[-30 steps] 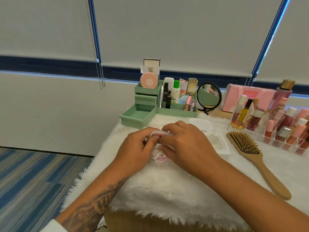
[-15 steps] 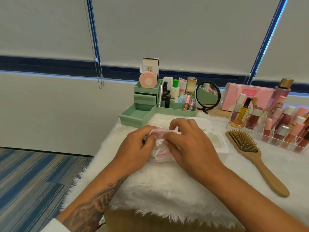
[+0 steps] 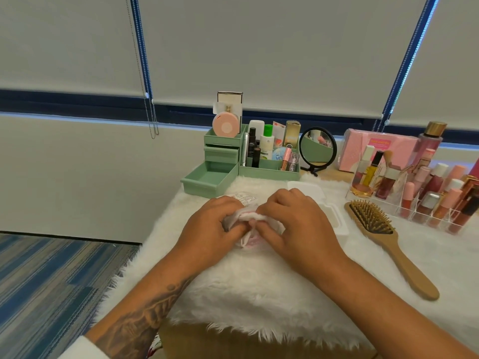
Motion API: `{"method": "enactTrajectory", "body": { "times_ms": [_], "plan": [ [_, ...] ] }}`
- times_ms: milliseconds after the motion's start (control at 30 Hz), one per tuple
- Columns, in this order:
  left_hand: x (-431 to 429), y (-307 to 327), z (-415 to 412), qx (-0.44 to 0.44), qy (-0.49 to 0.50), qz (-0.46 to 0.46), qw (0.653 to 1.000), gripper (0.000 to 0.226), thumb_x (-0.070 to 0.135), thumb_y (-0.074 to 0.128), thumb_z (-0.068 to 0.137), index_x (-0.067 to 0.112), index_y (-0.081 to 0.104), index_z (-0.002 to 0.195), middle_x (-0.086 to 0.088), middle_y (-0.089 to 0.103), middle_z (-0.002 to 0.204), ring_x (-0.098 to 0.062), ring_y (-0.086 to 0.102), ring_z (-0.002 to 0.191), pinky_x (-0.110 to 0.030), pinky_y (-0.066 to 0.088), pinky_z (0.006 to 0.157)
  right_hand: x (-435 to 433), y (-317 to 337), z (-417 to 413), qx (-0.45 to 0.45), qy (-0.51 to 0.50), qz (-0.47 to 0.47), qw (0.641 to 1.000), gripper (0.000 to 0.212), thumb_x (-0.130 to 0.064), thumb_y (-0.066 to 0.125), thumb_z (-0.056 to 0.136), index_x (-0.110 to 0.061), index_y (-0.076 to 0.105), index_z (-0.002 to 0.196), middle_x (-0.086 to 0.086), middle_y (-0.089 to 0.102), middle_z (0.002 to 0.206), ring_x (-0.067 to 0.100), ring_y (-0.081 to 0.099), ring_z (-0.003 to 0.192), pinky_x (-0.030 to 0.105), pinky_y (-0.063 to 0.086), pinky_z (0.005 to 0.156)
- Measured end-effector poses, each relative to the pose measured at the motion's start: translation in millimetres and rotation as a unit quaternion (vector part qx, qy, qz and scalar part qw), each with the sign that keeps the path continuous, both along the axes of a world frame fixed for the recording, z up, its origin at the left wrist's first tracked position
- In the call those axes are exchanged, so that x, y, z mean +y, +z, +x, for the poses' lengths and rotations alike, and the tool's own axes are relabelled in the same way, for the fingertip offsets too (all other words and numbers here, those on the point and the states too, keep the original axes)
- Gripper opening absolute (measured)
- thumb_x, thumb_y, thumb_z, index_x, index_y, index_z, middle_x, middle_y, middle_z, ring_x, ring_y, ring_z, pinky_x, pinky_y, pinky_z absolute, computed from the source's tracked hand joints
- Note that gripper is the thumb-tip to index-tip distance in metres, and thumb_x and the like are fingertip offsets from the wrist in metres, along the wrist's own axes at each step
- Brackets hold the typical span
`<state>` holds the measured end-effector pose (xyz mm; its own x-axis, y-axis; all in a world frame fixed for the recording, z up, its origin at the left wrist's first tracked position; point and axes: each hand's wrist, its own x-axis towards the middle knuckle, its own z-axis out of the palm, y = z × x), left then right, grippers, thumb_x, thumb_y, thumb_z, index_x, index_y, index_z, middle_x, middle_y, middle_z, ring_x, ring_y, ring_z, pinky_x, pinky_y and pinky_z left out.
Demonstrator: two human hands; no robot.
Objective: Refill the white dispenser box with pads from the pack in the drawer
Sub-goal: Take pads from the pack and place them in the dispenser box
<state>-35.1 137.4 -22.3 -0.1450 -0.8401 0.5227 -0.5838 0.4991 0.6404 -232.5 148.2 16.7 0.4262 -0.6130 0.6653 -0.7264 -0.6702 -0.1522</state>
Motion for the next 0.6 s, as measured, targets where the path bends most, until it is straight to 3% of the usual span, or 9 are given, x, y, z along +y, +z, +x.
{"method": "enactTrajectory", "body": {
  "times_ms": [67,167,200,367,467,600],
  "plan": [
    [-1,-1,0,-0.011,0.006,-0.001,1.000,0.018,0.032,0.073,0.086,0.028,0.072,0.103,0.017,0.065,0.102,-0.007,0.061,0.098,-0.037,0.054,0.080,0,2,-4,-0.051,0.016,0.022,0.998,0.014,-0.032,0.069,0.090,-0.023,0.072,0.101,-0.010,0.063,0.090,0.011,0.052,0.083,0.032,0.047,0.070],
    [-1,-1,-1,-0.019,0.019,-0.006,1.000,0.022,0.035,0.074,0.086,0.027,0.071,0.106,0.017,0.064,0.104,-0.006,0.060,0.098,-0.035,0.055,0.080,6,14,-13,-0.149,0.044,0.069,0.985,0.015,-0.030,0.066,0.094,-0.023,0.071,0.106,-0.018,0.064,0.091,0.002,0.054,0.081,0.013,0.043,0.071],
    [1,0,-2,-0.022,0.023,-0.008,0.999,0.024,0.036,0.075,0.086,0.028,0.071,0.108,0.019,0.064,0.107,-0.005,0.060,0.100,-0.032,0.054,0.081,8,19,-16,-0.178,0.049,0.085,0.979,0.012,-0.029,0.065,0.094,-0.024,0.070,0.105,-0.019,0.064,0.090,0.001,0.056,0.081,0.012,0.044,0.068],
    [10,6,-4,-0.044,0.030,-0.006,0.999,0.037,0.054,0.073,0.083,0.034,0.066,0.113,0.030,0.058,0.112,0.008,0.052,0.110,-0.016,0.045,0.083,2,43,-41,-0.233,0.015,0.147,0.961,0.008,-0.031,0.062,0.095,-0.038,0.061,0.098,-0.016,0.065,0.093,0.007,0.060,0.077,0.021,0.051,0.060],
    [15,15,-7,-0.059,0.027,-0.013,0.998,0.056,0.072,0.063,0.080,0.033,0.063,0.121,0.028,0.054,0.116,0.010,0.047,0.112,-0.010,0.038,0.090,-7,55,-58,-0.233,-0.026,0.200,0.951,0.013,-0.029,0.064,0.093,-0.033,0.063,0.105,-0.015,0.067,0.100,0.003,0.062,0.089,0.021,0.050,0.072],
    [18,40,-17,-0.068,0.012,-0.021,0.997,0.059,0.074,0.059,0.082,0.032,0.060,0.125,0.016,0.053,0.127,-0.005,0.047,0.121,-0.028,0.040,0.099,-19,63,-74,-0.208,-0.062,0.274,0.937,0.011,-0.024,0.068,0.092,-0.026,0.067,0.103,-0.009,0.070,0.099,0.014,0.066,0.091,0.037,0.056,0.083]
  ]
}}
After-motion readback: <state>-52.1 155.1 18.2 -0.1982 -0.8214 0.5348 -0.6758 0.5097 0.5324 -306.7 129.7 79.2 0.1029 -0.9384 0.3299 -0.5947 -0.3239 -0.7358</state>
